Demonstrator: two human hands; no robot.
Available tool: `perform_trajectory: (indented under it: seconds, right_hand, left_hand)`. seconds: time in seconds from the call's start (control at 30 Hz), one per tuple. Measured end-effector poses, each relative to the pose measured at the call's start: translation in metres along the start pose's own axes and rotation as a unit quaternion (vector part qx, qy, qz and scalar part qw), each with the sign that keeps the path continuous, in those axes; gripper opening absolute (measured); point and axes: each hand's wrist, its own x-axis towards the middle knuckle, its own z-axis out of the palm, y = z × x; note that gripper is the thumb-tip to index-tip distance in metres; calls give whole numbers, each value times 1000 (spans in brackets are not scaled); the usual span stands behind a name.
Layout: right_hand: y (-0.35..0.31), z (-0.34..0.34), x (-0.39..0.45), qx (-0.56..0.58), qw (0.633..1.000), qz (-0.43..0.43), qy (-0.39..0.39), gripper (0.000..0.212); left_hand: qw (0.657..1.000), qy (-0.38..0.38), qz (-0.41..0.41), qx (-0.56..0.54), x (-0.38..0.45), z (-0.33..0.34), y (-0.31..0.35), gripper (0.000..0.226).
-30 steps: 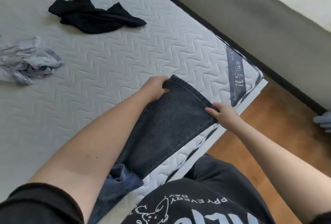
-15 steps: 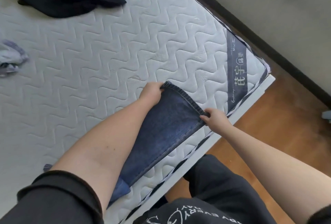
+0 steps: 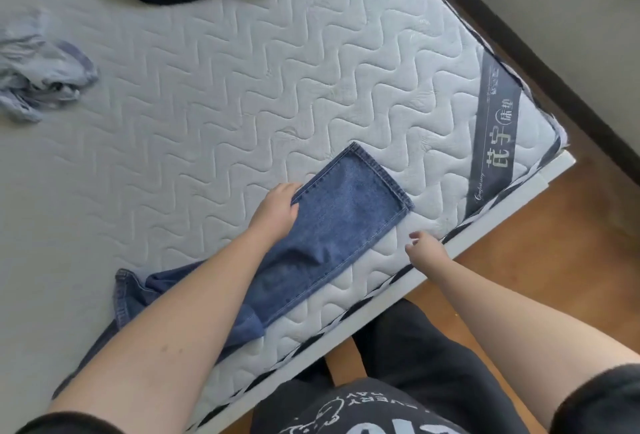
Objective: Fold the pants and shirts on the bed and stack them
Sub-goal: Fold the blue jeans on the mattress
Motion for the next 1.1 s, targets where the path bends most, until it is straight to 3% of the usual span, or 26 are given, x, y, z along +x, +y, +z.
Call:
perform_trajectory:
  seconds: [0.23, 0.43, 0.6, 0.73, 0.83, 0.93, 1.03, 1.1]
  right_hand:
    - [-34, 91, -15, -53, 993, -91, -50, 38]
    - [-93, 181, -32, -101, 969, -221, -48, 37]
    - [-152, 244, -34, -171, 923, -343, -42, 41]
    - [-189, 284, -20, -256, 866, -430, 1, 46]
    - [-210, 301, 0, -368, 816, -444, 38, 54]
    - [-224, 301, 18, -468, 773, -421, 81, 44]
    - [-236, 294, 26, -478, 751, -446, 91, 27]
    - [-243, 289, 26, -448, 763, -459, 76, 24]
  left_hand:
    - [993, -28, -116, -1, -80, 44, -126, 46]
    - [984, 4, -179, -27, -139, 74, -215, 39]
    - [984, 65, -166, -9, -159, 82, -259, 24]
    - [979, 109, -171, -10, -151, 84, -287, 18]
    - [982, 134, -134, 26, -137, 86, -308, 36]
    - [982, 110, -129, 85, -119, 84, -322, 44]
    - [979, 81, -144, 117, -104, 82, -331, 34]
    - [981, 76, -142, 109, -96, 77, -336, 17]
